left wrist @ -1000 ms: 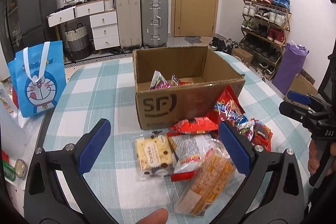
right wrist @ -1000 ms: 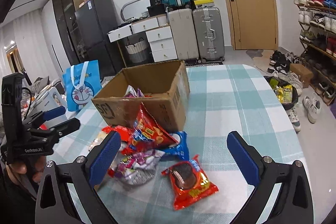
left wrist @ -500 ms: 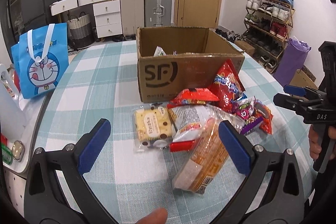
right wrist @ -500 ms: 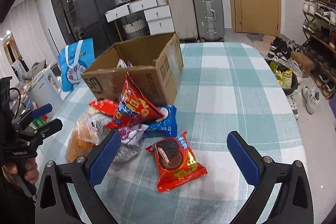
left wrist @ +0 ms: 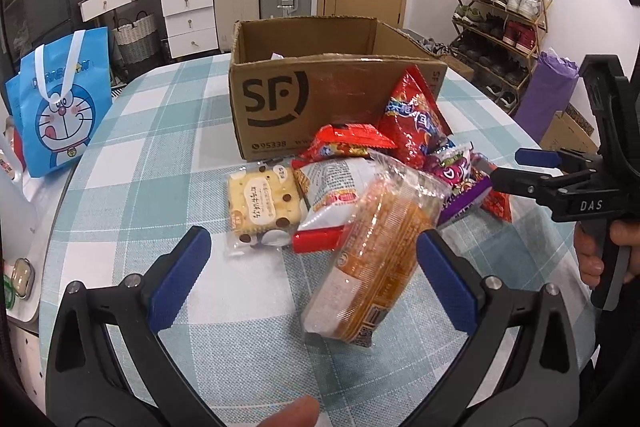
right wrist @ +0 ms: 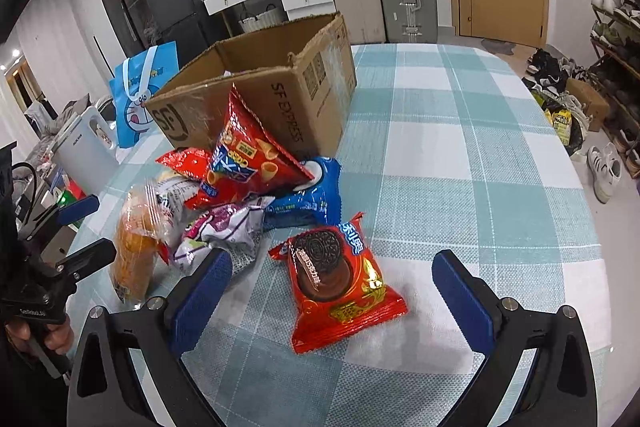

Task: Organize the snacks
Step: 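Move the right gripper to the red Oreo pack and grasp it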

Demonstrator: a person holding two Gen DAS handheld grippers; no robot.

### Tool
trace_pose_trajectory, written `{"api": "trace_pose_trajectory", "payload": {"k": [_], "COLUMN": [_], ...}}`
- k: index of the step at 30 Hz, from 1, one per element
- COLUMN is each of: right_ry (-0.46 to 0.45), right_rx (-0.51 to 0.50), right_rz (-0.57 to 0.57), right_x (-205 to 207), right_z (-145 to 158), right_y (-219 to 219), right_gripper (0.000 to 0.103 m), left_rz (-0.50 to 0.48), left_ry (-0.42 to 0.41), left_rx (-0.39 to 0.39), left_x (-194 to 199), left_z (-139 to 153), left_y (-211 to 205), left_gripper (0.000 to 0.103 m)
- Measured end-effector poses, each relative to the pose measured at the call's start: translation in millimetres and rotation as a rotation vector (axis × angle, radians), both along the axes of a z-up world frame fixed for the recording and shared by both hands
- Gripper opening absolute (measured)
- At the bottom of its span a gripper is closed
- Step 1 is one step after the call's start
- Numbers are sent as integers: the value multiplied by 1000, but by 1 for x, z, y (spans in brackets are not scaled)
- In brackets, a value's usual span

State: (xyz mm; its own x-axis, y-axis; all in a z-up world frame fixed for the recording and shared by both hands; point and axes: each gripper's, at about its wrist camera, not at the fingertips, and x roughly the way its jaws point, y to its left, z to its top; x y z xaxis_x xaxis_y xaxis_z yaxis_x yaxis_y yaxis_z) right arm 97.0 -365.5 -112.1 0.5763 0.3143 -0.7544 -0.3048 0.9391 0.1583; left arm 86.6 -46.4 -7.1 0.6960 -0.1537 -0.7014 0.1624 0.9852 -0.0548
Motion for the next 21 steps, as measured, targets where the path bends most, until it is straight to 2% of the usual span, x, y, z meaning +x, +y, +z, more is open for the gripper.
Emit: {"api": "trace_pose_trajectory", "payload": {"k": [10,15,19,21], "right_ry": [23,40,42,43], "right_rx": [-43,-59,-75,-79], "right_rz": [44,58,57,65], "right_x": [0,1,1,1], "right_z": [-12,-19,-23,-23], "right_y": [10,12,12,12], "right_gripper": [98,86,84,76], "left_rz": [-48,-58,-64,-65], "left_ry": [36,49,59,65], "left_rx": [19,30,30,28], "left_x": [0,2,3,4], "left_z": [-14,-20,-23,-25], "left_y": [-11,-14,-15,-15], "left_gripper": [102,102,102,102]}}
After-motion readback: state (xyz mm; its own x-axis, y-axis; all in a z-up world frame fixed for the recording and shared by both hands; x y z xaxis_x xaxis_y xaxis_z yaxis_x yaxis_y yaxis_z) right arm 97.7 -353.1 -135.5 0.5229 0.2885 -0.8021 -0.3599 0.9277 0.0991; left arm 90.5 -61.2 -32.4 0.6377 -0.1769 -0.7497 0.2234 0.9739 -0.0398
